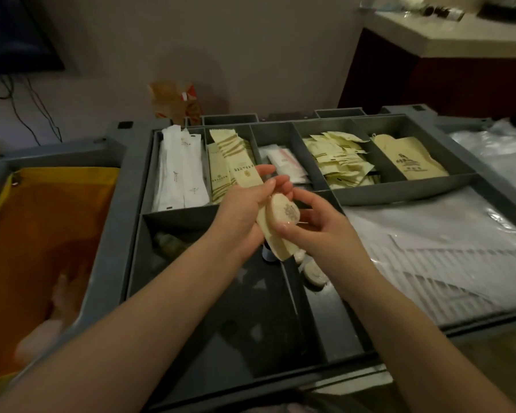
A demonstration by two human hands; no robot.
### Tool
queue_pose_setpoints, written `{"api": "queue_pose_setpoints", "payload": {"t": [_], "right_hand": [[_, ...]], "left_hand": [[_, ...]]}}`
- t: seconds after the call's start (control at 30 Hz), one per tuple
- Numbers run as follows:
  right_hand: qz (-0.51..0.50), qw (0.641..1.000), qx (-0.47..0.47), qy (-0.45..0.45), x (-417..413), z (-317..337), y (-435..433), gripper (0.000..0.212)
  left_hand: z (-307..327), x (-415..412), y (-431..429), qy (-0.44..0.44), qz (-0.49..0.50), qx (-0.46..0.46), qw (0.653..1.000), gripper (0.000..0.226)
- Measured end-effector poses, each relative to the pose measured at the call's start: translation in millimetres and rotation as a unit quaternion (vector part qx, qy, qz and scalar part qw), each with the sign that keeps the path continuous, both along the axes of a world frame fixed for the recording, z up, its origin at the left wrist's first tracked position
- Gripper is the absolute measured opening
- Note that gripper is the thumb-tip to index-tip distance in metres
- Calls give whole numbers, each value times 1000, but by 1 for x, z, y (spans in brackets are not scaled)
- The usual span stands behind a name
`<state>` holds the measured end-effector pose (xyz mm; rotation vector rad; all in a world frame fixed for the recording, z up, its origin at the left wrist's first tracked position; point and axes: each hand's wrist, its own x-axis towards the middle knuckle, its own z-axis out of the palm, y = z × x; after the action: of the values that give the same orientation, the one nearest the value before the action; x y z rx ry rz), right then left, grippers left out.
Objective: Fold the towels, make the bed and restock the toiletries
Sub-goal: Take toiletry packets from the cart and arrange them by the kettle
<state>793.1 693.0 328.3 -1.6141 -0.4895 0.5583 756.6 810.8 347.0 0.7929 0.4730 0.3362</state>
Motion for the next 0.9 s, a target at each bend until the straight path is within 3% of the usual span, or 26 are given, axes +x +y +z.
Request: {"api": "queue_pose_setpoints", "payload": {"t": [0.17, 0.23, 0.27, 0.33, 0.4, 0.43, 0.53, 0.6, 0.73, 0.8, 0.9], "right_hand": [[-38, 999, -36, -9, 14, -1, -33, 36], [7, 991, -128, -31, 19, 4, -51, 29], [62, 972, -217, -62, 20, 5, -59, 27], [178, 889, -394, -150, 19, 1, -66, 30], [224, 821, -467, -238, 15, -8, -59, 37], [207, 812, -470, -275, 14, -10, -52, 40], [57, 854, -384, -346, 21, -1, -36, 40], [11, 910, -280, -304, 25, 6, -21, 32], [60, 974, -151, -159, 23, 11, 24, 33], [83, 986, -106, -96, 23, 14, 44, 36], [109, 986, -98, -73, 27, 19, 67, 35]], "left_hand": [[-9, -9, -3, -3, -99, 84, 992, 20], [-13, -10, -1, 11, -116, 105, 988, 19], [-14, -10, 1, 30, -114, 118, 986, 19], [-17, -10, 7, 69, -109, 123, 984, 17], [-19, -9, 10, 97, -112, 108, 983, 19], [-19, -9, 12, 106, -113, 104, 982, 21], [-20, -9, 15, 127, -96, 139, 977, 32], [-19, -8, 17, 142, -71, 193, 968, 39], [-12, -9, 21, 131, -15, 262, 956, 34], [-9, -10, 28, 118, 11, 311, 943, 34], [-7, -14, 42, 123, 27, 331, 935, 27]]}}
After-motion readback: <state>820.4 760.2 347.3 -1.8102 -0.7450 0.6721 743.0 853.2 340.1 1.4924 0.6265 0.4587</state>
